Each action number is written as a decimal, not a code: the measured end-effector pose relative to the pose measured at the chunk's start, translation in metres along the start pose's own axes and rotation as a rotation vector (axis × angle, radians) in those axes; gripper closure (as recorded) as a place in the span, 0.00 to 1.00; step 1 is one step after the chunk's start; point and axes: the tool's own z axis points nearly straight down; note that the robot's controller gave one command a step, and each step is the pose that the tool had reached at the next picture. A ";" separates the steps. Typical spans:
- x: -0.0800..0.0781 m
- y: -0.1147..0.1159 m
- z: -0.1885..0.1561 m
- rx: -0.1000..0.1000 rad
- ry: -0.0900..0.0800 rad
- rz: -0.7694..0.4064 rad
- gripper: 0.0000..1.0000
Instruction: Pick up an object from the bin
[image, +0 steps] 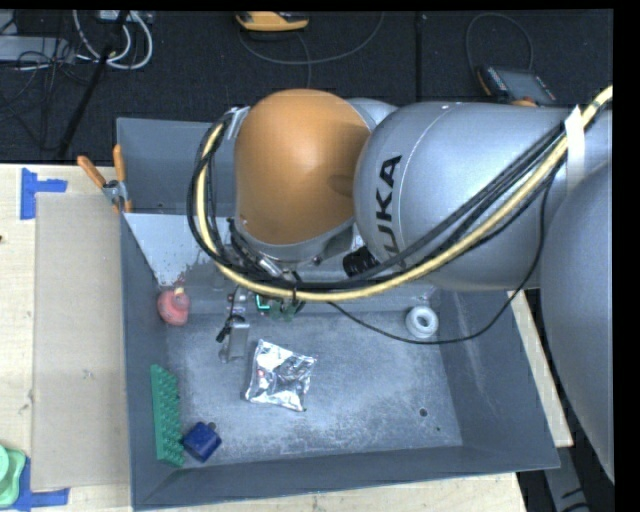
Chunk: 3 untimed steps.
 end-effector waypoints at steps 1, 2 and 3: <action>0.002 -0.068 0.047 0.002 -0.005 -0.275 0.00; -0.001 -0.117 0.161 0.000 -0.001 -0.461 0.00; -0.003 -0.116 0.157 0.000 -0.006 -0.457 1.00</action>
Offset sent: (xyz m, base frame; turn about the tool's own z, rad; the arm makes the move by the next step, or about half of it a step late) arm -0.0027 -0.0657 -0.0445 -0.2786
